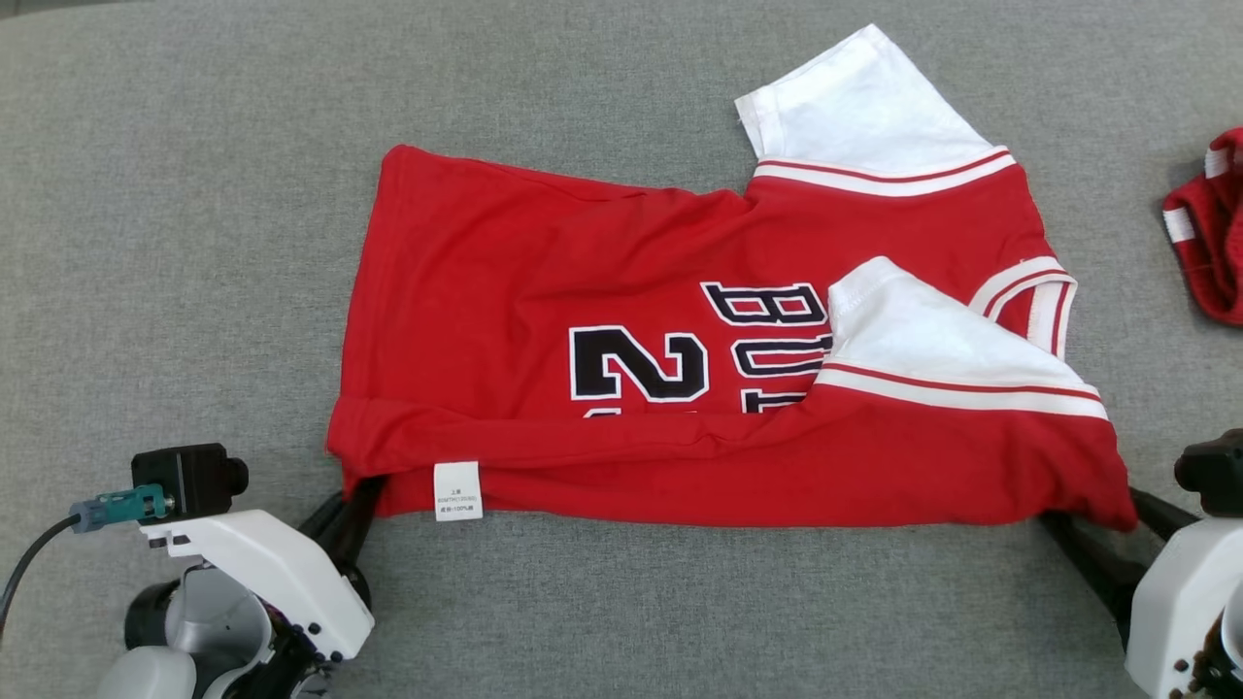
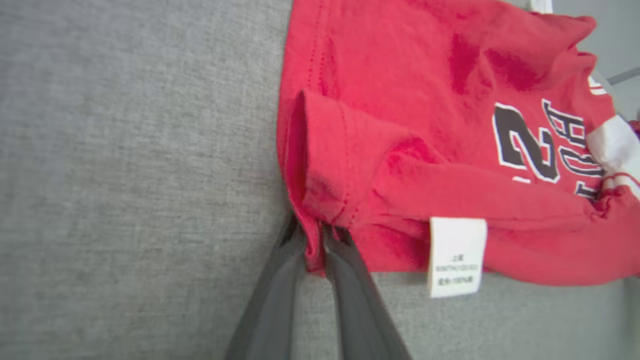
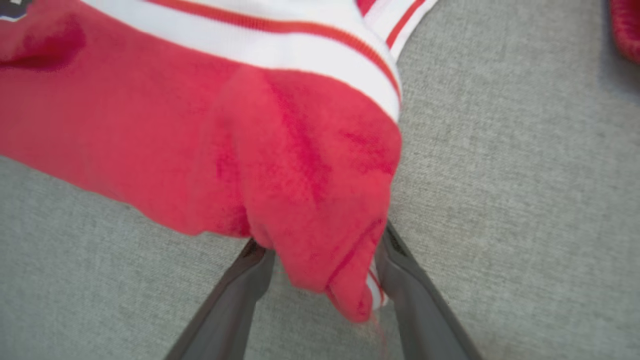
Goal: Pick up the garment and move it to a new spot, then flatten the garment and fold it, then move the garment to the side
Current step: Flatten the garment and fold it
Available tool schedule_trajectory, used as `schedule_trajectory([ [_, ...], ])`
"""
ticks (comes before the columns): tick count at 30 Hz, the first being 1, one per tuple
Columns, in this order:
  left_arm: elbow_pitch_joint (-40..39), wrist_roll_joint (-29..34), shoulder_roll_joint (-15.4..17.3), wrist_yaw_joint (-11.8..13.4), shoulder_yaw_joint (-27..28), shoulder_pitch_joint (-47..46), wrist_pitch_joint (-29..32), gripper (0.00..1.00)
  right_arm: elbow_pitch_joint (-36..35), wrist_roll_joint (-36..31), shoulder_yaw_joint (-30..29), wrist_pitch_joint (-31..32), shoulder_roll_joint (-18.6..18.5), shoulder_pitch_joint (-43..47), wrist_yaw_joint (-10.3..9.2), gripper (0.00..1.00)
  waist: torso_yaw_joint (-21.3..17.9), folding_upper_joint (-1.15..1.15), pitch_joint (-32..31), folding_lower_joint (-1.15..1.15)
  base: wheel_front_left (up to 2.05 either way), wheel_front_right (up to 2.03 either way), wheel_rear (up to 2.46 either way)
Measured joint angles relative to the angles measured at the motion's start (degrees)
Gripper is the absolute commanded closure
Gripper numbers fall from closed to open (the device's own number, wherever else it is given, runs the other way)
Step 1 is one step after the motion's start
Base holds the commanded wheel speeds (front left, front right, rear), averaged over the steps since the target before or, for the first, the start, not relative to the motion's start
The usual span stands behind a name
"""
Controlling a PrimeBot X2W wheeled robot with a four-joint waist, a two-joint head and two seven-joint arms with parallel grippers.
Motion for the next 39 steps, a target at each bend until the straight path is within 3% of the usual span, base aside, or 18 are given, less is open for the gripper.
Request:
schedule_trajectory([
  [3,-0.4,-2.8,-0.3,-1.1,0.8,0.2,1.3,1.00,0.1,4.1,1.9,0.4,-2.4,-0.7,-0.01,1.00,0.0,0.00,-0.7,0.00,0.00,0.00,0.00],
  [6,-2.3,-5.1,2.1,-1.5,2.5,1.7,3.8,1.00,-0.7,9.3,1.0,2.1,-6.2,0.3,-0.01,1.00,0.2,0.00,-1.9,0.00,0.00,0.00,0.00],
  [12,-11.6,-8.0,6.9,-1.2,4.0,7.7,9.4,1.00,-4.5,19.8,-1.8,11.1,-16.7,5.3,0.00,1.00,0.5,0.00,-3.5,0.00,0.00,0.00,0.00],
  [16,-18.2,-11.5,7.7,-0.4,3.4,13.8,13.0,1.00,-7.2,26.0,-5.1,15.6,-21.3,9.8,0.00,1.00,0.8,0.00,-3.1,0.00,0.00,0.00,0.00],
  [21,-20.6,-15.0,5.1,0.9,2.7,20.2,13.0,1.00,-7.7,26.9,-6.7,17.7,-23.7,13.8,0.00,1.00,0.7,0.00,-2.3,0.00,0.00,0.00,0.00],
  [24,-17.1,-11.1,4.2,1.2,2.0,21.6,9.1,1.00,-6.2,22.2,-5.8,16.2,-23.4,14.4,0.00,1.00,0.7,0.00,-2.6,0.00,0.00,0.00,0.00],
  [26,-15.3,-9.2,2.6,1.2,1.9,21.6,5.8,0.32,-5.3,20.0,-5.0,14.9,-21.9,14.2,0.00,0.56,0.7,0.00,-2.9,0.00,0.00,0.00,0.00],
  [27,-14.6,-8.7,1.3,1.6,2.2,21.6,4.0,0.00,-4.8,19.1,-4.9,13.8,-20.8,14.1,0.00,0.00,0.7,0.00,-3.0,0.00,0.00,0.00,0.00],
  [34,-16.5,-4.4,0.0,1.8,4.8,19.6,-3.3,0.00,-8.9,17.5,-10.5,10.4,-19.1,12.8,0.00,0.00,0.8,0.00,-3.3,0.00,0.00,0.00,0.00],
  [39,-18.8,-1.5,1.1,2.0,3.9,9.3,-2.1,0.00,-14.6,19.4,-14.9,10.3,-19.4,4.6,0.00,0.00,0.9,0.00,-1.0,0.00,0.00,0.00,0.00],
])
